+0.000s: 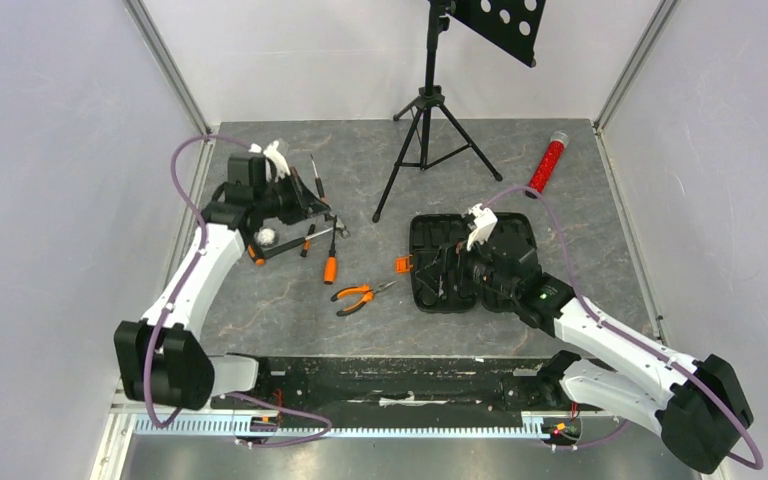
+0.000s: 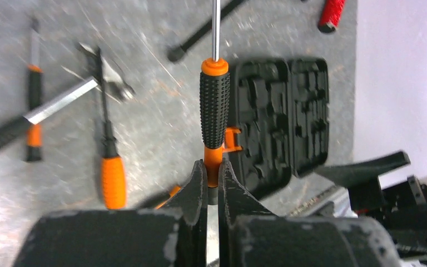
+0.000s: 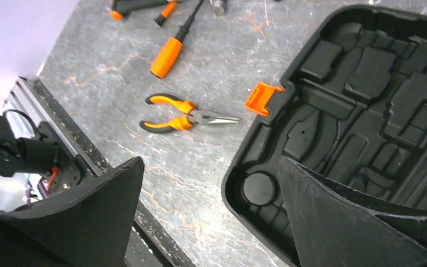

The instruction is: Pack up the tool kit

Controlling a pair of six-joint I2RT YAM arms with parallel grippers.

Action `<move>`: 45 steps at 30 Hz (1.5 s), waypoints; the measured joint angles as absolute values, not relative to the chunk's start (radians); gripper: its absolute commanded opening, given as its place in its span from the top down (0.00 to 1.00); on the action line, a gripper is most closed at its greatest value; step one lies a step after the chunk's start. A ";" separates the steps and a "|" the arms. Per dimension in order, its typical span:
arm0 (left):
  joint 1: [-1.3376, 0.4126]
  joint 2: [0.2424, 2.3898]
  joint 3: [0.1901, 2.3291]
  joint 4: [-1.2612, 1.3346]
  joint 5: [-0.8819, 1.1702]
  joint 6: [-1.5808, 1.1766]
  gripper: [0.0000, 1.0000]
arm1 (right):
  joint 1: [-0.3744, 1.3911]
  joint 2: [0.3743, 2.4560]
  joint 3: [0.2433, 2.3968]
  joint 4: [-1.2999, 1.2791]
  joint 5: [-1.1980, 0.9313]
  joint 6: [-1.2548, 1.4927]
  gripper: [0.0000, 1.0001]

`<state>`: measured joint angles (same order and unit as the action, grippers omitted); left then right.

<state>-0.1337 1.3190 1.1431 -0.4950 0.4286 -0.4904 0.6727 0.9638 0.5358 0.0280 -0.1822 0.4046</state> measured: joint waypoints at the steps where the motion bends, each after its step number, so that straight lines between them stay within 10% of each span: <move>1: -0.146 1.286 1.082 -0.458 0.451 -0.521 0.98 | 0.673 0.962 0.539 0.039 -0.183 0.416 0.09; 31: -0.694 0.994 0.681 -0.058 0.436 -0.896 0.98 | 0.788 1.100 0.685 0.236 -0.191 0.621 0.36; 39: -0.731 1.005 0.681 -0.028 0.418 -0.897 0.98 | 0.789 1.117 0.686 0.249 -0.190 0.635 0.61; 45: -0.743 1.016 0.681 -0.026 0.405 -0.897 0.98 | 0.791 1.119 0.688 0.261 -0.198 0.642 1.00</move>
<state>-0.7433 1.0161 0.6807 -0.0257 0.4053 -0.8967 0.7910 1.1191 0.6876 0.2611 -0.1978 0.6418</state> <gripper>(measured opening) 0.056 0.177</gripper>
